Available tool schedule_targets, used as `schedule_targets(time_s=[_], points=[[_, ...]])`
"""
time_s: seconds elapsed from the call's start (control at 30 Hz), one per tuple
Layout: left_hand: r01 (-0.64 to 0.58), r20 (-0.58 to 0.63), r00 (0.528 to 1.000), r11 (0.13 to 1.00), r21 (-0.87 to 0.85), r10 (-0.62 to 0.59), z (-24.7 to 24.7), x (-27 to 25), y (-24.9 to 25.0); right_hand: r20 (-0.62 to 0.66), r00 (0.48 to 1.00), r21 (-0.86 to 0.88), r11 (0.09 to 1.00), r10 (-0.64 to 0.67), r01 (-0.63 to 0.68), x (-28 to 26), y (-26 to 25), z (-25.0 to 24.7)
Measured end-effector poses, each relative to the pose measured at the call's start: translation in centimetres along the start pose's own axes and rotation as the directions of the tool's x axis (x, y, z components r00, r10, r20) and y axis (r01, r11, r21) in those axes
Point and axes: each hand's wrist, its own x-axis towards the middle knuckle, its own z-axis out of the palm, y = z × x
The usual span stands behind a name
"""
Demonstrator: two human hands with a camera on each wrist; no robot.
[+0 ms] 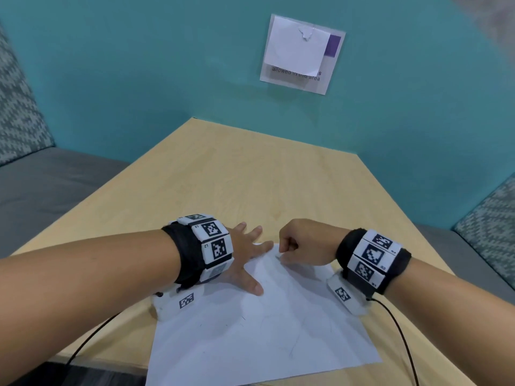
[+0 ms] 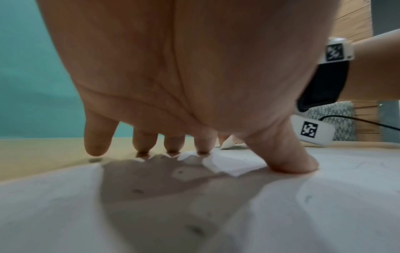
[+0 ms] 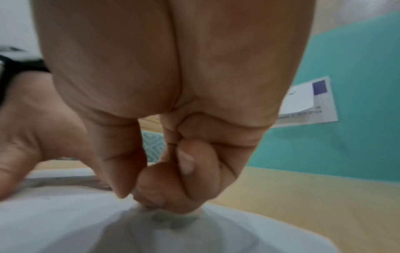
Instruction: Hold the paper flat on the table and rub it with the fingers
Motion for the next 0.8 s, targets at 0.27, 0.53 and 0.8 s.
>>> schedule_targets(time_s=[0.27, 0.53, 0.8], points=[[0.006, 0.02, 1.0, 1.0, -0.029, -0.005, -0.3, -0.3, 0.1, 0.01, 1.0, 0.015, 1.0, -0.009, 0.009, -0.1, -0.2, 0.1], [0.0, 0.032, 0.999, 0.999, -0.041, 0.002, -0.1, 0.0, -0.1, 0.032, 0.998, -0.009, 0.999, -0.046, 0.046, -0.5, -0.8, 0.5], [-0.013, 0.012, 1.0, 0.999, -0.045, 0.014, -0.3, -0.4, 0.1, 0.065, 0.992, -0.002, 0.994, -0.112, 0.112, -1.0, -1.9, 1.2]])
